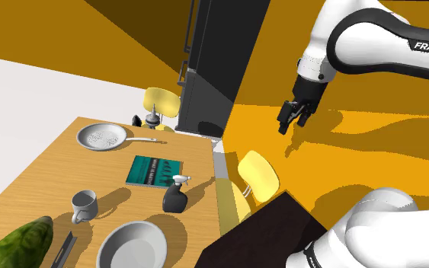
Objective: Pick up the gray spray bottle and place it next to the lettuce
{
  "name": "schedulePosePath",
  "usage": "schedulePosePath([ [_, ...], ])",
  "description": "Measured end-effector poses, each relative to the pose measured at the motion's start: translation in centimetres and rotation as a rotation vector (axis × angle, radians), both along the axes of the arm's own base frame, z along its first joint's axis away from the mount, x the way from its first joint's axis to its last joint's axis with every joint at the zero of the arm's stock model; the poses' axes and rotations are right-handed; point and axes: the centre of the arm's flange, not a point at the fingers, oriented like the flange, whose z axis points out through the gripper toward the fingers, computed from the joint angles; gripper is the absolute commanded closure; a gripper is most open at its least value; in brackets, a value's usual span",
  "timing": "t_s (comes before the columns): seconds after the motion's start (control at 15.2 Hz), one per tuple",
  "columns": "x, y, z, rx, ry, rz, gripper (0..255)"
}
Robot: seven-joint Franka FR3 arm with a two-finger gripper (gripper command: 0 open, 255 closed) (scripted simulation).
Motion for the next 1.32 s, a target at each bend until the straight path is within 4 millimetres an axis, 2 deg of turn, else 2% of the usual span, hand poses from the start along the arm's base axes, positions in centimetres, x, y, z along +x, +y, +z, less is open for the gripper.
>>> schedulePosePath([
  [0.07,0.0,0.0,0.0,0.000,0.000,0.000,0],
  [0.2,0.1,-0.1,-1.4,0.012,-0.014,0.031,0],
  [0.4,0.7,-0.5,-4.7,0.041,-0.047,0.103,0],
  [0.53,0.7,-0.5,-7.4,0.062,-0.073,0.156,0],
  [0.99,2.6,-0.8,-16.0,0.135,-0.160,0.340,0],
  [1.32,4.4,0.1,-21.8,0.190,-0.225,0.471,0],
])
